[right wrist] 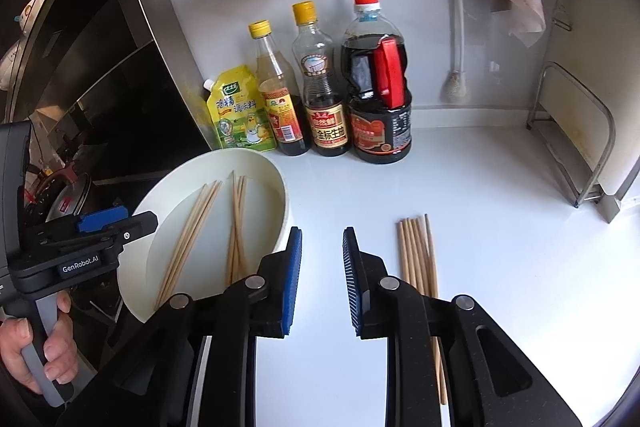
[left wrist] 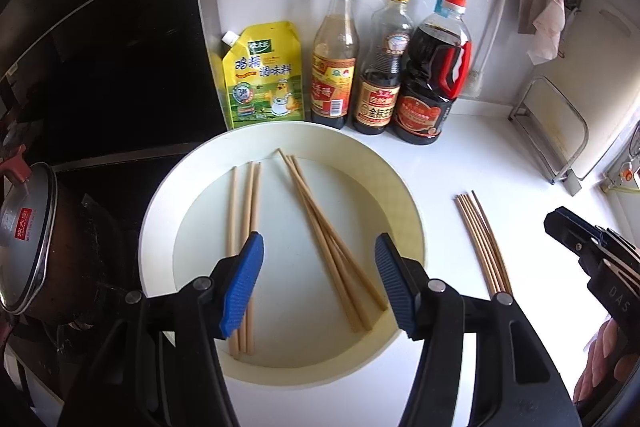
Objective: Organize utensils
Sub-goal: 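Withdraw both open tools from the basin back over the remaining chopsticks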
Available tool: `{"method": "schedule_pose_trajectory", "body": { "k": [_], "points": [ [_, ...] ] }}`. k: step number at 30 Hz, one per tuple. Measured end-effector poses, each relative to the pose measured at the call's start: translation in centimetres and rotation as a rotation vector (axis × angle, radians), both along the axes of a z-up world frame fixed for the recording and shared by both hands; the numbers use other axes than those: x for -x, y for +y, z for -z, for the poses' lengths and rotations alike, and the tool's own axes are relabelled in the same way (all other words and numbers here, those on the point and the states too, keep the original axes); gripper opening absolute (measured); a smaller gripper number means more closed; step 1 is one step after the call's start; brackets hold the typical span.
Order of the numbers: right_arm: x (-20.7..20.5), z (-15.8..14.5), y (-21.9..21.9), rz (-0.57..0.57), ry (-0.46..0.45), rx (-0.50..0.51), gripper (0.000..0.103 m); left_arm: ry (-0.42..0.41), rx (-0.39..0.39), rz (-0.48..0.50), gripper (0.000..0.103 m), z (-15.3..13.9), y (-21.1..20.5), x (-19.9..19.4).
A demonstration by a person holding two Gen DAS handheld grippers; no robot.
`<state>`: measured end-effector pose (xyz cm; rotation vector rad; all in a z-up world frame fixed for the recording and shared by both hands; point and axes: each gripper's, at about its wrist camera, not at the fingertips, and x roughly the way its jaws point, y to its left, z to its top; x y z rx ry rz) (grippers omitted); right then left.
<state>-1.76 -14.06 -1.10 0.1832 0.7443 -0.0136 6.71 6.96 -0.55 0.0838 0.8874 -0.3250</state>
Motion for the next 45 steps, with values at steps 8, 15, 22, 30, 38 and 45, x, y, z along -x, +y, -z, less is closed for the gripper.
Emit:
{"method": "schedule_pose_trajectory", "body": {
  "k": [8,15,22,30,38,45],
  "points": [
    [1.8,2.4,-4.6,0.051,0.080,0.006,0.023,0.059,0.012,0.020,0.057,2.0,-3.6,1.9],
    [2.3,5.4,-9.1,0.053,0.163,0.003,0.024,0.077,0.015,0.010,0.064,3.1,-7.9,3.2],
    [1.6,8.9,-11.2,0.003,0.203,-0.017,0.025,0.067,-0.028,0.007,0.065,4.6,-12.0,3.6],
    [0.3,12.1,-11.4,-0.051,0.223,-0.021,0.028,0.037,-0.064,-0.039,0.067,5.5,-13.3,3.8],
    [-0.8,12.7,-10.7,-0.094,0.198,-0.001,0.031,0.043,-0.027,-0.057,0.069,6.7,-13.8,4.1],
    [-1.4,13.4,-9.7,-0.096,0.208,0.052,0.031,0.036,-0.020,-0.055,0.071,7.0,-14.2,3.7]
  ]
}}
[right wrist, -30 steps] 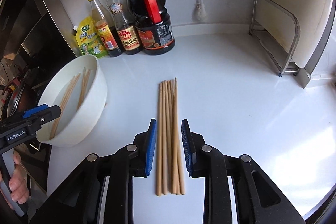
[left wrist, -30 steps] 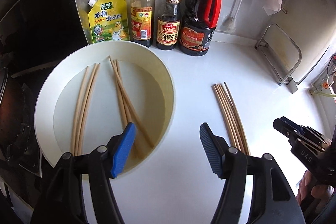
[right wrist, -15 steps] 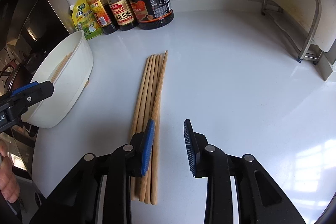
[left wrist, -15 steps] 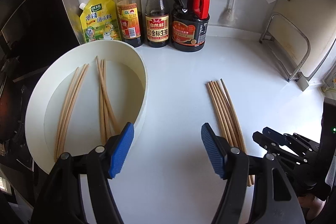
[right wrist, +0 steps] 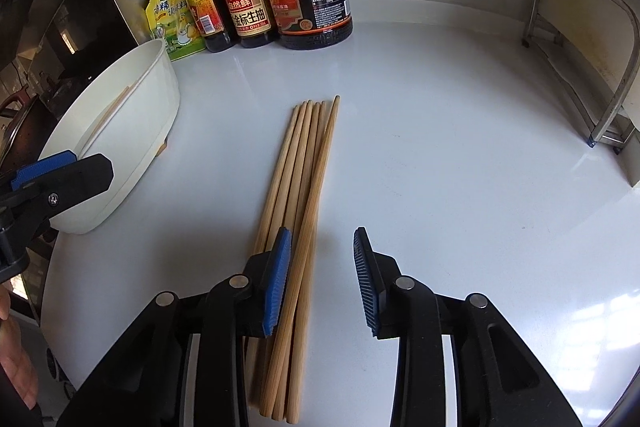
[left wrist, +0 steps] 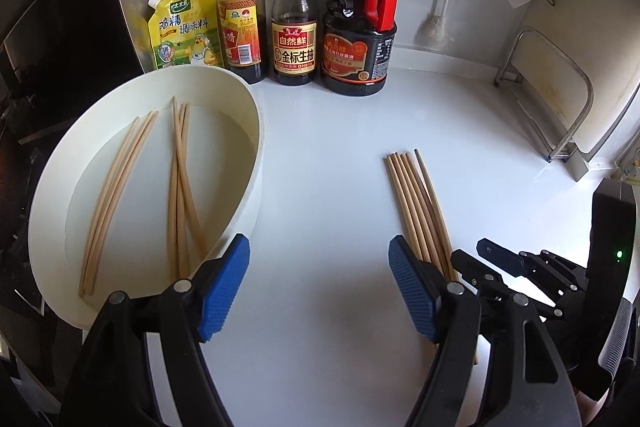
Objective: Organize utensils
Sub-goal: 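Withdraw both open tools from the basin back over the remaining chopsticks, then close the right tool on a single chopstick while the left tool grasps another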
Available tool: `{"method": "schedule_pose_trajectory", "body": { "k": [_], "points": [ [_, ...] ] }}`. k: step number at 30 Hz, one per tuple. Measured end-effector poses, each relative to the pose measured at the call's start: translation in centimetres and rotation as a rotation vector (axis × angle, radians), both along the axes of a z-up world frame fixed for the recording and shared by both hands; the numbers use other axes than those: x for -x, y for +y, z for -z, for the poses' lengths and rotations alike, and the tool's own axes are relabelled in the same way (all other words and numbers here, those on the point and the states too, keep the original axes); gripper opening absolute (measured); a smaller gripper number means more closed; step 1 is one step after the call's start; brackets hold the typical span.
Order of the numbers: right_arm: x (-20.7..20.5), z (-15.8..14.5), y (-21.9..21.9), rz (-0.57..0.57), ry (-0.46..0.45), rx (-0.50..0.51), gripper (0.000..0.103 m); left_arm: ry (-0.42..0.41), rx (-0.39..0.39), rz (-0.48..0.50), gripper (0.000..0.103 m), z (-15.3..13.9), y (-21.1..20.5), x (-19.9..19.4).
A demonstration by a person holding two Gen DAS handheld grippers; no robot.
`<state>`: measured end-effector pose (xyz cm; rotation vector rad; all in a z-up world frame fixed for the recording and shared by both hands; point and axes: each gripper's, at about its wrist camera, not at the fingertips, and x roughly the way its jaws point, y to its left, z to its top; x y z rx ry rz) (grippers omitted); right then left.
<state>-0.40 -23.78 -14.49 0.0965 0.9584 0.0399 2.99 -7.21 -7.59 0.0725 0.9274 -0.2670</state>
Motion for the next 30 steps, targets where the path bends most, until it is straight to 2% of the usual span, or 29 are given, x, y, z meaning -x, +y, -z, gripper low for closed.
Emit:
{"method": "schedule_pose_trajectory", "body": {
  "k": [7,19,30],
  "points": [
    [0.0,0.9,-0.1,0.014,0.010,0.012,0.031,0.003,-0.001,0.007,0.074,0.5,0.0,-0.1],
    [0.6,1.2,-2.9,0.073,0.012,0.038,0.031,0.047,0.020,0.042,0.074,1.8,-1.8,0.4],
    [1.2,1.2,-4.2,0.084,-0.005,0.065,0.031,0.112,0.010,0.052,0.075,4.9,-4.2,0.2]
  ]
}}
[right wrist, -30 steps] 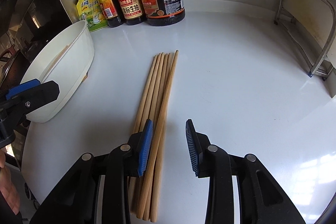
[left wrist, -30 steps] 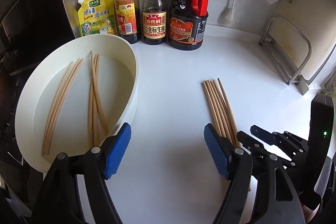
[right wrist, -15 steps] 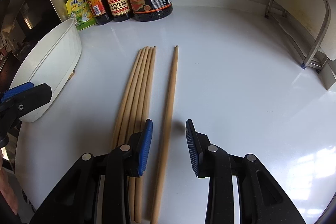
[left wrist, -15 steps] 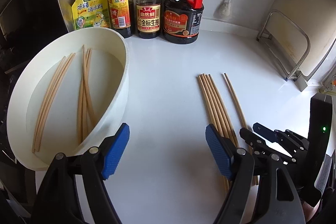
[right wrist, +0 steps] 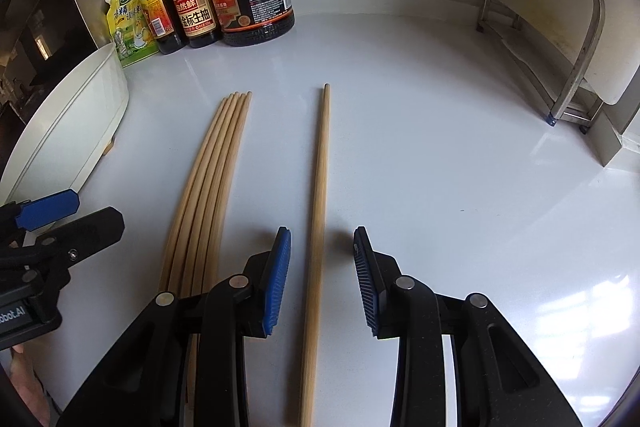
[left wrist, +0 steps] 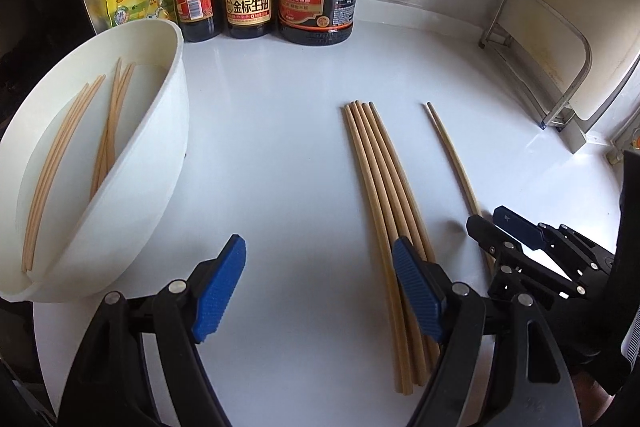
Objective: Organize utensils
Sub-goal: 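Close the right tool on a single chopstick while the left tool grasps another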
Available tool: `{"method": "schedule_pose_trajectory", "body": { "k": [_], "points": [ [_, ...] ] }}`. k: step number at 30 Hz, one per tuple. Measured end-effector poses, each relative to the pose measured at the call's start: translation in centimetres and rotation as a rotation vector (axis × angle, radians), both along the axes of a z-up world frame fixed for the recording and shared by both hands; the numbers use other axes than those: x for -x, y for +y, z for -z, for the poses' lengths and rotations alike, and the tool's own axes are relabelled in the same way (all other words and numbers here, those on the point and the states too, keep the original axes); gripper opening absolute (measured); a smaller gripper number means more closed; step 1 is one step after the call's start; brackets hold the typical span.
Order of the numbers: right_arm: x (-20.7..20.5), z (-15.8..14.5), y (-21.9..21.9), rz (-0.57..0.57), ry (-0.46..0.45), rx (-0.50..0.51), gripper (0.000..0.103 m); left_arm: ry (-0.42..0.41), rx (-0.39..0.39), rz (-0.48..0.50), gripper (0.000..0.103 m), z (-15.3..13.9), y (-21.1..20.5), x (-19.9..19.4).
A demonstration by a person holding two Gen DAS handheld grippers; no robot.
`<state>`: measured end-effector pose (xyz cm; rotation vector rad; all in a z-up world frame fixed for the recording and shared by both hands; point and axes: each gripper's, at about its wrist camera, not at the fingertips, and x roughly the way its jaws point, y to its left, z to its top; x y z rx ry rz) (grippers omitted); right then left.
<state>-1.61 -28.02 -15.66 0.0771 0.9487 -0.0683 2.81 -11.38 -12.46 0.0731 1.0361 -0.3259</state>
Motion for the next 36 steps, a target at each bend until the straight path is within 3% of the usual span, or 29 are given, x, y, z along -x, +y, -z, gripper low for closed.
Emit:
{"method": "schedule_pose_trajectory", "body": {
  "k": [14,27,31,36],
  "points": [
    [0.5,-0.1,-0.8,0.008,-0.012,0.000,0.031,0.050,-0.031,0.010,0.075,2.8,-1.7,-0.8],
    [0.2,0.0,-0.6,-0.003,-0.024,0.014,0.026,0.031,-0.047,-0.004,0.074,2.9,-1.5,-0.9],
    [0.0,0.1,0.1,-0.029,-0.026,0.054,0.024,0.023,-0.050,-0.004,0.063,2.8,-1.6,-0.9],
    [-0.3,0.1,0.8,-0.061,-0.029,0.077,0.007,0.011,-0.052,0.005,0.044,2.6,-1.6,-1.0]
  ]
}}
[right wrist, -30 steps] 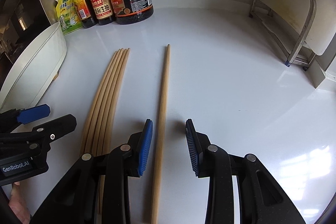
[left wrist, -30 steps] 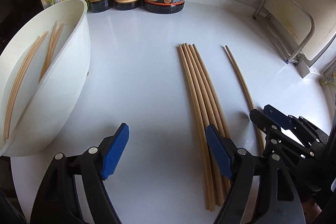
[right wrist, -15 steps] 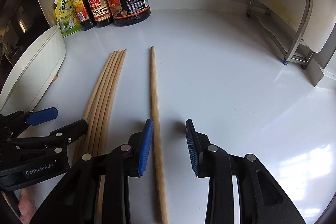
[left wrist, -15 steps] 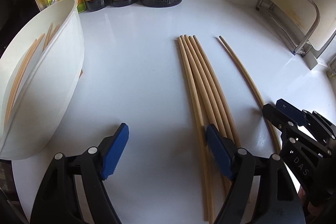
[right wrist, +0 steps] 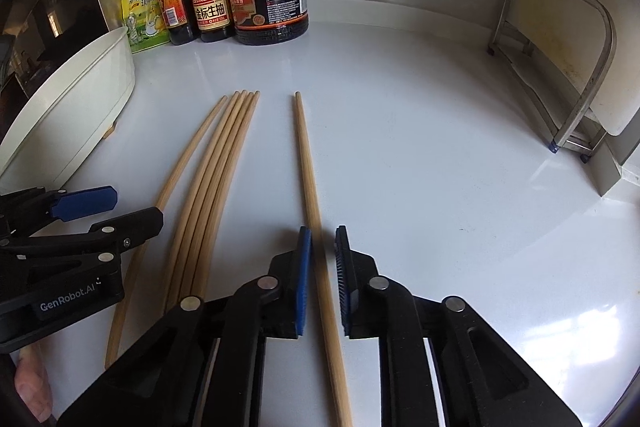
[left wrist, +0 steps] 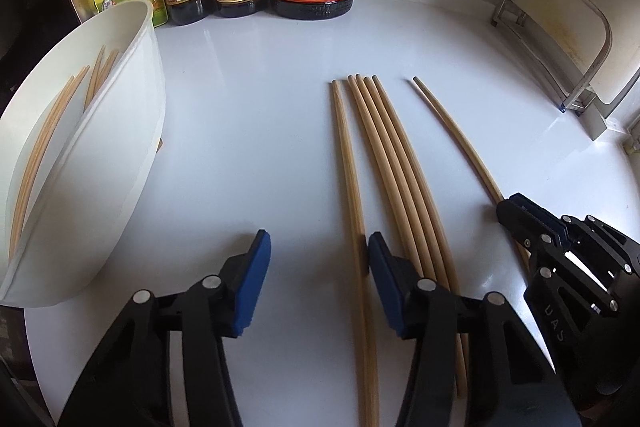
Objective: Organize utensils
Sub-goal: 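Close the right tool on a single chopstick while the left tool grasps another, then carry both held chopsticks into the white basin and open both tools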
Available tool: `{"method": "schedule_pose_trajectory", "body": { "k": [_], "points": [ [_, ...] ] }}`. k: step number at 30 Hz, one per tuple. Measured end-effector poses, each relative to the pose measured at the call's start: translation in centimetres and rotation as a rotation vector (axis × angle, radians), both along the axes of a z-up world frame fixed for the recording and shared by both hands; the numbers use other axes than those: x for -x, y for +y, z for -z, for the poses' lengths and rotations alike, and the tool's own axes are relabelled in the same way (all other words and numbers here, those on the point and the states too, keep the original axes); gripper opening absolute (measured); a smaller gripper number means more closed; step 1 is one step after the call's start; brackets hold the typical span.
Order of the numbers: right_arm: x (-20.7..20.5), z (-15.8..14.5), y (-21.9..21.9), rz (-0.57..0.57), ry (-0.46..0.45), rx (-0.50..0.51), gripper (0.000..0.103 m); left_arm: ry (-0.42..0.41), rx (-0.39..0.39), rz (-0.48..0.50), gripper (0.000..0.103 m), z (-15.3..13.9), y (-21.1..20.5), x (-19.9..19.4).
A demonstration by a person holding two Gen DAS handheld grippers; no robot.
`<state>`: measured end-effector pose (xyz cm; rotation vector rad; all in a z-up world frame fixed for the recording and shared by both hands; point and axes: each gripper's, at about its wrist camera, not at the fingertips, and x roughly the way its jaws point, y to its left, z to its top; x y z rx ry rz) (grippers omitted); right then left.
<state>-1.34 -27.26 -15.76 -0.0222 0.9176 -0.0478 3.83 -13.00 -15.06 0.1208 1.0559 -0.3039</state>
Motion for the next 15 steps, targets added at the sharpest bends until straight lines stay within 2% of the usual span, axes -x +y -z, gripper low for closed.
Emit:
{"method": "schedule_pose_trajectory", "body": {
  "k": [2,4,5,6,15],
  "points": [
    [-0.1,0.0,0.1,-0.006,-0.001,0.004,0.007,-0.006,-0.004,0.010,0.031,0.0,-0.2,0.0],
    [-0.2,0.0,0.3,-0.016,0.002,0.002,0.006,-0.004,0.001,0.019,0.022,-0.1,-0.3,0.1],
    [-0.2,-0.1,0.3,-0.020,0.003,0.000,0.006,-0.001,0.008,0.025,0.013,-0.1,-0.4,0.0],
    [-0.2,-0.1,0.3,-0.020,0.004,-0.007,0.006,0.004,0.011,0.032,0.007,-0.1,-0.5,0.0],
    [0.3,-1.2,-0.4,0.018,0.014,-0.104,0.006,0.012,0.044,0.053,0.007,-1.1,-0.4,0.1]
  ]
}}
